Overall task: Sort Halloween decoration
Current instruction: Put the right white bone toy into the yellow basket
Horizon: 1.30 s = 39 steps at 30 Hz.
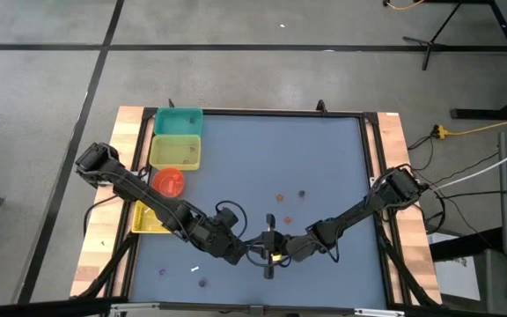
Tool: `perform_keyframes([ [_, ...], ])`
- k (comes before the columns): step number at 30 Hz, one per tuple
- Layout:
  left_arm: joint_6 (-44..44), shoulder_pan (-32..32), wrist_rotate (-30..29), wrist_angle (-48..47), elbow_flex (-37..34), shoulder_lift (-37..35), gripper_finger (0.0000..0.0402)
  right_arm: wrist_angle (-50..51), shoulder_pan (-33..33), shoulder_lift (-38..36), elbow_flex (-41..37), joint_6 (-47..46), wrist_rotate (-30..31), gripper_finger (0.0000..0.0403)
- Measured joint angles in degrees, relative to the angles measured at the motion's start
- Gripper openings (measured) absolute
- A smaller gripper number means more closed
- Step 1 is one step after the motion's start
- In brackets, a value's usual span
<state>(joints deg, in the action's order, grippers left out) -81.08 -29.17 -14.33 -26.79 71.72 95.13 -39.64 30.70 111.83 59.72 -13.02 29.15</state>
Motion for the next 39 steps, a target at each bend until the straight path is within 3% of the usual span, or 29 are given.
perform_keyframes([
  [13, 0.08, 0.0, 0.02, 0.48, 0.02, 0.0, 0.013, -0.43, 0.0, 0.0, 0.0, 0.02, 0.0, 0.0019],
  [25, 0.15, 0.0, 0.02, 0.67, 0.02, 0.0, 0.0084, -0.43, 0.0, 0.0, 0.0, 0.02, 0.02, 0.0019],
  [39, 0.15, 0.0, 0.0, 0.66, 0.02, 0.0, 0.0058, -0.45, 0.0, 0.0, 0.0, 0.04, 0.01, 0.0019],
])
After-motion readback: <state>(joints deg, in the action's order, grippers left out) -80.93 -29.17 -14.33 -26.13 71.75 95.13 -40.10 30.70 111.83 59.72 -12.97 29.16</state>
